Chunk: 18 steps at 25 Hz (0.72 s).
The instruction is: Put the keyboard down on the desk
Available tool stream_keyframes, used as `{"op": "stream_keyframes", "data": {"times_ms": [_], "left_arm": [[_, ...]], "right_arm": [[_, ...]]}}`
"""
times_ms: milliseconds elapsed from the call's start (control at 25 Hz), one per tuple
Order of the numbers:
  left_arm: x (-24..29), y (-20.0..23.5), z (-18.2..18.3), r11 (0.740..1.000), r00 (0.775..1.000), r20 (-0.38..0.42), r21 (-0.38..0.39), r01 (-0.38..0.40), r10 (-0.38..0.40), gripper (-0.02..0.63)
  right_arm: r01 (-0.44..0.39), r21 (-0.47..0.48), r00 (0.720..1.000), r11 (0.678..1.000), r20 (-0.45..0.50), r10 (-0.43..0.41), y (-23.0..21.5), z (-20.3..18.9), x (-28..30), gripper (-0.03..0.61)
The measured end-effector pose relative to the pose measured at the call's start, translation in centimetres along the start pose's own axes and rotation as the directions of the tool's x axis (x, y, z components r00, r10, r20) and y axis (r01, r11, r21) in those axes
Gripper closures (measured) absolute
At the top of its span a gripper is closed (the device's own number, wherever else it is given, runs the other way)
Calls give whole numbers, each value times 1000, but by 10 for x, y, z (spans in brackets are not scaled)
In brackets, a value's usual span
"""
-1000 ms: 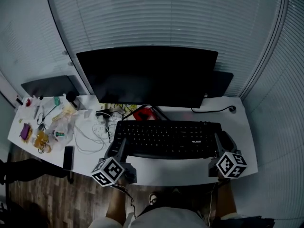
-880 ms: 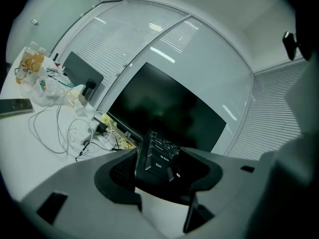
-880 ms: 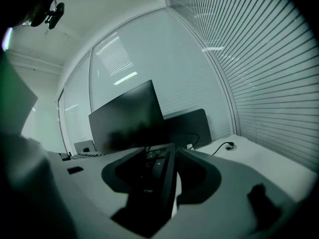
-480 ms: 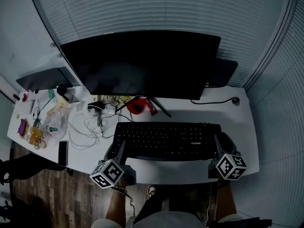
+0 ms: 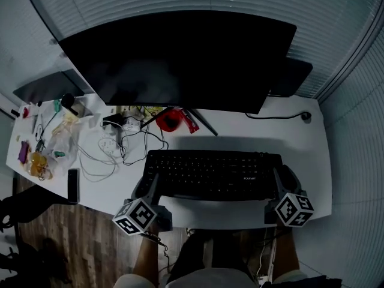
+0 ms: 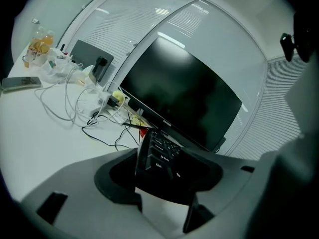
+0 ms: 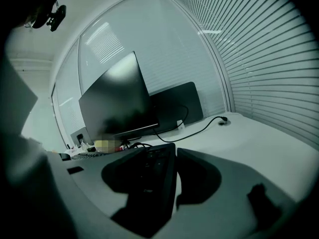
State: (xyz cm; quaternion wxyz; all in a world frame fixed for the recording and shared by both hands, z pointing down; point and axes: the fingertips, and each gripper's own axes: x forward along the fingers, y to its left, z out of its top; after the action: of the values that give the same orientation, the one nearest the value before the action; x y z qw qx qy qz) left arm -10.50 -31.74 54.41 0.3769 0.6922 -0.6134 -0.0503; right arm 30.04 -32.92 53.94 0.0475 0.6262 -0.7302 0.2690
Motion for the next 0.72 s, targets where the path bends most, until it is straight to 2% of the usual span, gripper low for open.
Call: {"op": "stream_keyframes", "data": {"times_ms": [720], "left_arm": [[4, 24, -51, 998, 995, -78, -21, -67, 65, 359]], "right_arm": [[13, 30, 997, 999, -78, -10, -26, -51, 9, 367]]}}
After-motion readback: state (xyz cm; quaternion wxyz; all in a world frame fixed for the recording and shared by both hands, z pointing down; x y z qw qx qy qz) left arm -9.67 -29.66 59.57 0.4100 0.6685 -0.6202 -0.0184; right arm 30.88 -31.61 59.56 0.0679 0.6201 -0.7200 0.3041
